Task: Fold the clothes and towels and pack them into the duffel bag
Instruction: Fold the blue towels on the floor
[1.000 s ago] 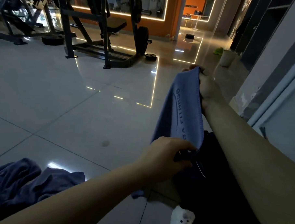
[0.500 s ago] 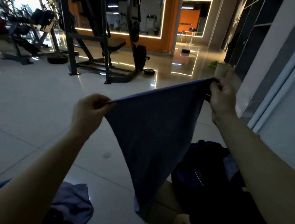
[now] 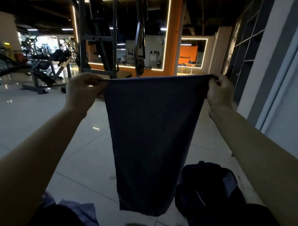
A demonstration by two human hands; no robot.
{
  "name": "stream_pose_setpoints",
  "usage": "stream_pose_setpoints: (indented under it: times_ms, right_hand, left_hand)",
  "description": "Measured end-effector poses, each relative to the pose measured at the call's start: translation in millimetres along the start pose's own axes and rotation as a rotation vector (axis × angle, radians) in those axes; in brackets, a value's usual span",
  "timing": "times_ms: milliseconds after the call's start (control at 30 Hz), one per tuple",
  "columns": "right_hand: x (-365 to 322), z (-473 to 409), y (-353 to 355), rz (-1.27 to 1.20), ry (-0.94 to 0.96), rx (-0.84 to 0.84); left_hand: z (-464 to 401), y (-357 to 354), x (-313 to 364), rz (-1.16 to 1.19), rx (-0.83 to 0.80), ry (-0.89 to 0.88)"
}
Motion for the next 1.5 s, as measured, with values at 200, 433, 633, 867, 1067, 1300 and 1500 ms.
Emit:
stream_pose_setpoints:
  times_ms: [200, 433, 633, 867, 1067, 1300, 1500]
  right_hand:
    - [-36.5, 11.5, 23.0, -0.038, 0.03, 0.012]
    - [-36.9, 4.1, 19.2, 0.033, -0.007, -0.022]
    - [50.4, -7.4, -11.8, 0.086, -0.238, -0.097]
    - [165.9, -22.9, -68.2, 0.031, -0.477, -0.185]
    - [262.0, -48.7, -114.7, 0.033, -0.533, -0.21]
    - [354.7, -41.8, -139.6, -0.016, -0.557, -0.292]
    - [432.0, 31.4, -123.4, 0.12, -0.694, -0.428]
  left_hand:
    - [4.6, 16.2, 59.3, -0.072, 0.088, -0.133]
    - [0.4, 18.4, 52.0, -0.049, 0.111, -0.041]
    - [-10.6, -1.9, -34.3, -0.058, 0.02, 0.185]
    - [-36.8, -31.2, -153.1, -0.082, -0.002, 0.376]
    - [-70.5, -58.1, -244.8, -0.092, -0.036, 0.427]
    - [-68.3, -78.5, -342.4, 0.023, -0.045, 0.457]
    - [16.6, -77.8, -410.3, -0.019, -0.098, 0.569]
Point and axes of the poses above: each hand's wrist, its own z-axis away from the middle knuckle, its own y-axis out of the back of the hand, x = y × z, the point moved 8 cm from there along -z, towards the middle knuckle, and after that the axes turned 5 degrees about -x, right-handed, at the moved point
